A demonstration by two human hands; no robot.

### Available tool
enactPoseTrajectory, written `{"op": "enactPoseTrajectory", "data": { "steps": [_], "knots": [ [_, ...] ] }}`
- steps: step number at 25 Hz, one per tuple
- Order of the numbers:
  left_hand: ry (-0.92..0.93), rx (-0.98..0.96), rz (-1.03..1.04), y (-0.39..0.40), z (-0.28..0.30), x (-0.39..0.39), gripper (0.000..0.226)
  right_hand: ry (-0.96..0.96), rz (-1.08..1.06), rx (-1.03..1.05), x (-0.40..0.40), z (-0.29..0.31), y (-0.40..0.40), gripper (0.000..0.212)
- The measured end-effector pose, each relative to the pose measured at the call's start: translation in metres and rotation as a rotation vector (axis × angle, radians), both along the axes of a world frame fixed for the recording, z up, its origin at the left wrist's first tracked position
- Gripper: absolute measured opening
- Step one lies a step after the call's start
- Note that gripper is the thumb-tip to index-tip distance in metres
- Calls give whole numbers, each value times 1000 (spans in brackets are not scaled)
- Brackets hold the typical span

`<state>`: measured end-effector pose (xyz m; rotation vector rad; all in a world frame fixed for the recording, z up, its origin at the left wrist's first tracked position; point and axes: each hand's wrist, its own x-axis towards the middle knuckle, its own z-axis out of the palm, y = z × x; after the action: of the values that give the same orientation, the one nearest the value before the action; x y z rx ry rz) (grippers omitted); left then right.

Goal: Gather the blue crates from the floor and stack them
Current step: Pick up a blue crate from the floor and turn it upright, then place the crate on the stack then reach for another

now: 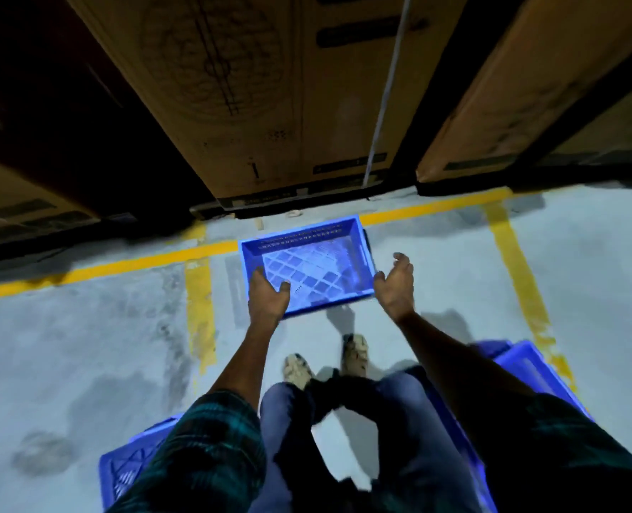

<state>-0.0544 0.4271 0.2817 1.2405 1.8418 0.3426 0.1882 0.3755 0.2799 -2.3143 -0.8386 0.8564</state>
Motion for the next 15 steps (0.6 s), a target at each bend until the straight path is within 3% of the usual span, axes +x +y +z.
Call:
{"op": "enactPoseTrajectory", "data": {
  "steps": [3, 6, 15],
  "knots": [
    [23, 58, -265, -57, 76, 16, 62, -5, -99, 78, -20, 74, -75, 48],
    [-52, 80, -447, -123, 114, 42, 57, 15, -312, 177, -25, 111, -159, 46],
    [-137, 113, -879, -268, 131, 148, 52, 16, -948, 178, 27, 103, -435, 44]
  ]
}}
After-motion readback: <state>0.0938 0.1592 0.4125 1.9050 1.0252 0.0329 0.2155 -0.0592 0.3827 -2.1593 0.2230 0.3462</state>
